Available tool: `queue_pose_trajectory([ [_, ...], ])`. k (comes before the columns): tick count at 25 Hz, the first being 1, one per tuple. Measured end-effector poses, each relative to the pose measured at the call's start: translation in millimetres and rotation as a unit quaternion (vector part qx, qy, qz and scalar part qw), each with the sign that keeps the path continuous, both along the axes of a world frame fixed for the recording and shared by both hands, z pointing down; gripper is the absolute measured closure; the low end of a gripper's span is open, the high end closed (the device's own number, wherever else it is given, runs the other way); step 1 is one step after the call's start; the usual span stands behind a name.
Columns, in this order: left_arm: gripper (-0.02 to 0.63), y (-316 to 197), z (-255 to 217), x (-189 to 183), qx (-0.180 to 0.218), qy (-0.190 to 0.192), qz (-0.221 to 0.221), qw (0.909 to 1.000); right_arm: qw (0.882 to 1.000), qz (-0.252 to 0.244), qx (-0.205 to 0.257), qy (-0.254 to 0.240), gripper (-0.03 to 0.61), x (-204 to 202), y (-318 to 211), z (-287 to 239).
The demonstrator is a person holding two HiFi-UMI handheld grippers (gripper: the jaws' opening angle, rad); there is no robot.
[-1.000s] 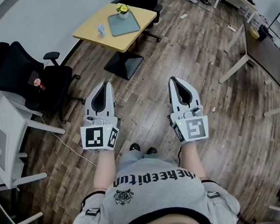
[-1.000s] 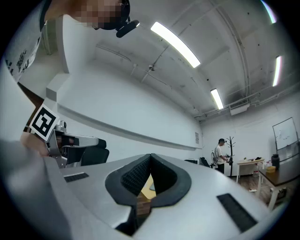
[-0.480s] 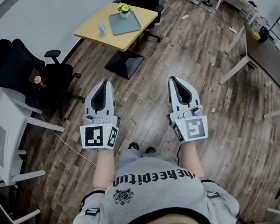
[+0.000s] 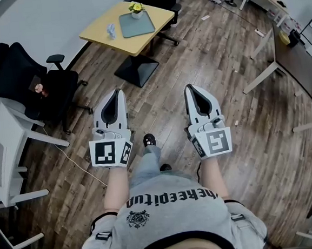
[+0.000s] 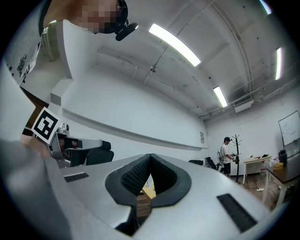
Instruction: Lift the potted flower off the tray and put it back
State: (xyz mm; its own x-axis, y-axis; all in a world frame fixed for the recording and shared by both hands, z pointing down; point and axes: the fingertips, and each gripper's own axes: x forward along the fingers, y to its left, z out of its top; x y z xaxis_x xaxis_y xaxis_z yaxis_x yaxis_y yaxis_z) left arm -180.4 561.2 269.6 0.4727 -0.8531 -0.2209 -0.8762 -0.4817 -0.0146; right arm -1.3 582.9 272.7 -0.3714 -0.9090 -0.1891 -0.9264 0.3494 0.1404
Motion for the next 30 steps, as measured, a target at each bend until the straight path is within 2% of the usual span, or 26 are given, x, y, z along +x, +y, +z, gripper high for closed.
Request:
queue_pose_trajectory([
  [6,0.61,-52,3,6,0.008,0.001,0.004,1.0,1.0,0.008,0.003,0.001,0.575,9,-51,1],
  [21,0.609,-246,-18,-7,0.033,0.011,0.005,0.9994,1.0,0.015,0.023,0.0,0.575,2,-243,-22],
  [30,0.609,-320,-15,-19,0.03,0.011,0.011,0.9994,0.999,0.028,0.022,-0.002,0.575,-6,-312,-17],
])
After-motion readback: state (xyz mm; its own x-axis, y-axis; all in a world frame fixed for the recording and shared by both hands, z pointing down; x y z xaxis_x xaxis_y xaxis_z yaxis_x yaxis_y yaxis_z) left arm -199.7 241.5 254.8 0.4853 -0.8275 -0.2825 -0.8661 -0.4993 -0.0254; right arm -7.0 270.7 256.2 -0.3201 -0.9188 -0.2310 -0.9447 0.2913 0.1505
